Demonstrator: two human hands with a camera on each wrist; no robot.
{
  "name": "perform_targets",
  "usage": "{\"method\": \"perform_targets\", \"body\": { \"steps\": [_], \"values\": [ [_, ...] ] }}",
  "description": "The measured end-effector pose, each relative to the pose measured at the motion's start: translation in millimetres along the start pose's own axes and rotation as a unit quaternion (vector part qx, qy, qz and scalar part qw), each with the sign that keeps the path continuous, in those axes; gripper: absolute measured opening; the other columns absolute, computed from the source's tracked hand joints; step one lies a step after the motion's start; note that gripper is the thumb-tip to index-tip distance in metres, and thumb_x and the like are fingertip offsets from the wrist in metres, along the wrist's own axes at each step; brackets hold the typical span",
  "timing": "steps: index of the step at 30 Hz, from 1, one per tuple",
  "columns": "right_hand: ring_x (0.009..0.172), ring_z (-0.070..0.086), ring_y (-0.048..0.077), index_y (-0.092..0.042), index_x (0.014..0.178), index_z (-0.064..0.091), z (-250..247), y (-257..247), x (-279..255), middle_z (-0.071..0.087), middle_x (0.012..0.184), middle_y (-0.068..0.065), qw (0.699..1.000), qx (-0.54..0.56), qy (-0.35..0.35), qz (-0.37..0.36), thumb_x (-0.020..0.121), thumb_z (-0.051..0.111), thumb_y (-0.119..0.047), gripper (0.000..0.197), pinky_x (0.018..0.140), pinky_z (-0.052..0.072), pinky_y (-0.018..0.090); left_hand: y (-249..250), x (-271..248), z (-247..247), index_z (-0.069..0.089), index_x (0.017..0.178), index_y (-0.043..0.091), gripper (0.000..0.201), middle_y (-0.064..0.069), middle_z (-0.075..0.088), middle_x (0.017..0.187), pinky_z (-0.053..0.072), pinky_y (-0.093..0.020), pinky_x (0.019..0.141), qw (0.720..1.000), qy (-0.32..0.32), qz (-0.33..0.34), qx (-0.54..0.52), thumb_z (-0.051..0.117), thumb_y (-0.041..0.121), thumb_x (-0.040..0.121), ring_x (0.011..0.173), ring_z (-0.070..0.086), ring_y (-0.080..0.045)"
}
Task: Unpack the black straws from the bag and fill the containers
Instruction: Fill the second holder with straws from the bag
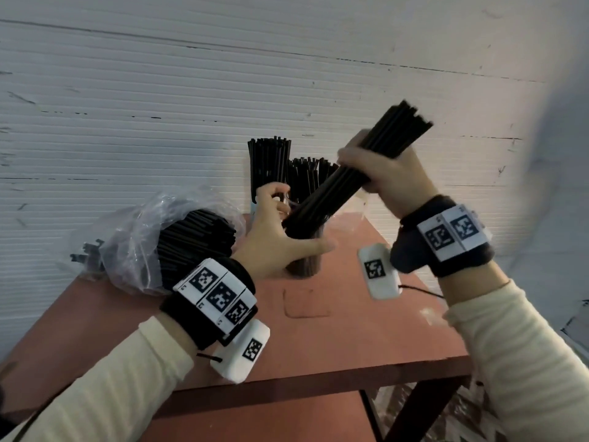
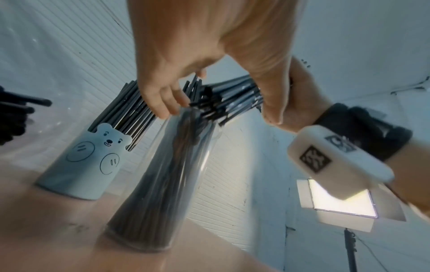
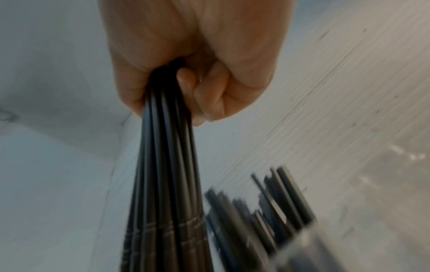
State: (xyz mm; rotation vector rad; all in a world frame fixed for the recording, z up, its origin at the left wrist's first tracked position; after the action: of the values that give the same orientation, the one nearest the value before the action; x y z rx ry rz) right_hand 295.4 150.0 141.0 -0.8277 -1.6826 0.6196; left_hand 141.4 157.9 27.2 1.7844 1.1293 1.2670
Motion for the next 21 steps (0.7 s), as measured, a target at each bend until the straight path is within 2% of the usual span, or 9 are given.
{"method": "perform_targets", "body": {
  "steps": [3, 7, 9, 11, 13, 16, 18, 20, 21],
  "values": [
    [0.047, 0.040, 0.012, -0.017, 0.062, 0.058, -31.6, -0.7, 23.2, 0.053, 0.063, 0.005, 0.996, 0.046, 0.069, 0.015, 0.078, 0.067, -0.014, 0.019, 0.039, 0.025, 0.020, -4.6, 20.7, -2.3, 0.012, 0.139, 0.035, 0.120, 0.000, 0.034, 0.134, 0.033, -0.031, 0.108, 0.999, 0.045, 0.002, 0.028, 0.091, 0.047, 0.049, 0.128, 0.039, -0.014],
    [0.049, 0.043, 0.011, -0.016, 0.065, 0.058, -40.1, 5.9, 45.8, 0.058, 0.069, 0.004, 0.995, 0.046, 0.075, 0.044, 0.083, 0.066, -0.008, 0.021, 0.040, 0.026, 0.020, -16.9, 49.6, 10.8, -0.002, 0.151, 0.021, 0.131, 0.000, 0.031, 0.148, 0.030, -0.030, 0.111, 0.999, -0.014, -0.037, 0.001, 0.092, 0.027, 0.059, 0.134, 0.035, -0.011],
    [0.051, 0.045, 0.010, -0.014, 0.068, 0.059, -37.5, 15.0, 54.8, 0.061, 0.069, 0.002, 0.995, 0.028, 0.067, 0.066, 0.083, 0.067, -0.010, 0.018, 0.042, 0.026, 0.021, -22.1, 57.5, 12.8, 0.008, 0.151, 0.019, 0.126, 0.004, 0.042, 0.140, 0.035, -0.030, 0.109, 0.998, -0.035, -0.047, 0.001, 0.092, 0.027, 0.058, 0.129, 0.043, -0.012],
    [0.053, 0.046, 0.011, -0.013, 0.070, 0.060, -34.9, 22.1, 62.5, 0.062, 0.069, 0.002, 0.995, 0.002, 0.059, 0.080, 0.083, 0.068, -0.012, 0.015, 0.043, 0.027, 0.021, -26.9, 60.1, 10.3, 0.026, 0.147, 0.018, 0.103, 0.008, 0.050, 0.128, 0.039, -0.028, 0.104, 0.997, -0.041, -0.056, 0.024, 0.089, 0.023, 0.065, 0.122, 0.050, -0.012],
    [0.055, 0.046, 0.013, -0.012, 0.071, 0.060, -32.7, 28.9, 69.0, 0.062, 0.069, 0.002, 0.994, -0.019, 0.054, 0.092, 0.082, 0.069, -0.014, 0.014, 0.043, 0.028, 0.021, -32.4, 61.3, 7.2, 0.037, 0.142, 0.022, 0.093, 0.009, 0.054, 0.128, 0.040, -0.033, 0.107, 0.997, -0.042, -0.053, 0.039, 0.089, 0.027, 0.065, 0.121, 0.051, -0.012],
    [0.057, 0.041, 0.017, -0.009, 0.072, 0.060, -20.7, 36.2, 75.4, 0.057, 0.074, 0.011, 0.991, -0.061, 0.017, 0.114, 0.079, 0.070, -0.019, 0.015, 0.045, 0.026, 0.024, -36.0, 62.2, 6.1, 0.040, 0.139, 0.025, 0.094, 0.009, 0.055, 0.130, 0.040, -0.039, 0.109, 0.997, -0.046, -0.041, 0.047, 0.090, 0.035, 0.060, 0.123, 0.050, -0.013],
    [0.058, 0.042, 0.017, -0.007, 0.078, 0.062, -3.8, 39.3, 74.9, 0.055, 0.076, 0.012, 0.983, -0.132, -0.044, 0.120, 0.078, 0.071, -0.024, 0.020, 0.046, 0.029, 0.025, -36.5, 63.7, 5.7, 0.040, 0.139, 0.025, 0.090, 0.010, 0.055, 0.130, 0.039, -0.034, 0.108, 0.997, -0.045, -0.040, 0.054, 0.089, 0.032, 0.063, 0.124, 0.049, -0.012],
    [0.062, 0.051, 0.013, -0.011, 0.075, 0.060, 13.3, 42.1, 69.6, 0.058, 0.073, 0.004, 0.968, -0.204, -0.100, 0.108, 0.081, 0.073, -0.028, 0.022, 0.053, 0.040, 0.025, -35.3, 63.7, 6.1, 0.039, 0.139, 0.027, 0.091, 0.010, 0.054, 0.130, 0.037, -0.031, 0.107, 0.997, -0.047, -0.035, 0.054, 0.089, 0.030, 0.064, 0.124, 0.048, -0.011],
    [0.069, 0.057, 0.012, -0.014, 0.073, 0.059, 20.2, 43.7, 65.2, 0.059, 0.073, 0.000, 0.963, -0.223, -0.119, 0.098, 0.081, 0.073, -0.034, 0.026, 0.062, 0.047, 0.027, -35.1, 63.8, 6.3, 0.038, 0.140, 0.028, 0.092, 0.010, 0.054, 0.131, 0.036, -0.032, 0.108, 0.997, -0.047, -0.033, 0.050, 0.089, 0.030, 0.064, 0.125, 0.047, -0.011]
  ]
}}
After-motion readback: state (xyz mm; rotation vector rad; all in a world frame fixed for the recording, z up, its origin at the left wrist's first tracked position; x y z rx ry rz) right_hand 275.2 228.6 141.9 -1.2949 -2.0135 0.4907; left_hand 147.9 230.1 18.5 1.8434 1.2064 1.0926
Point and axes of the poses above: each hand's wrist, its own x-axis towards the middle knuckle, its own z-axis out of the palm, y = z × x, the point moved 9 cm from there along x, towards the middle knuckle
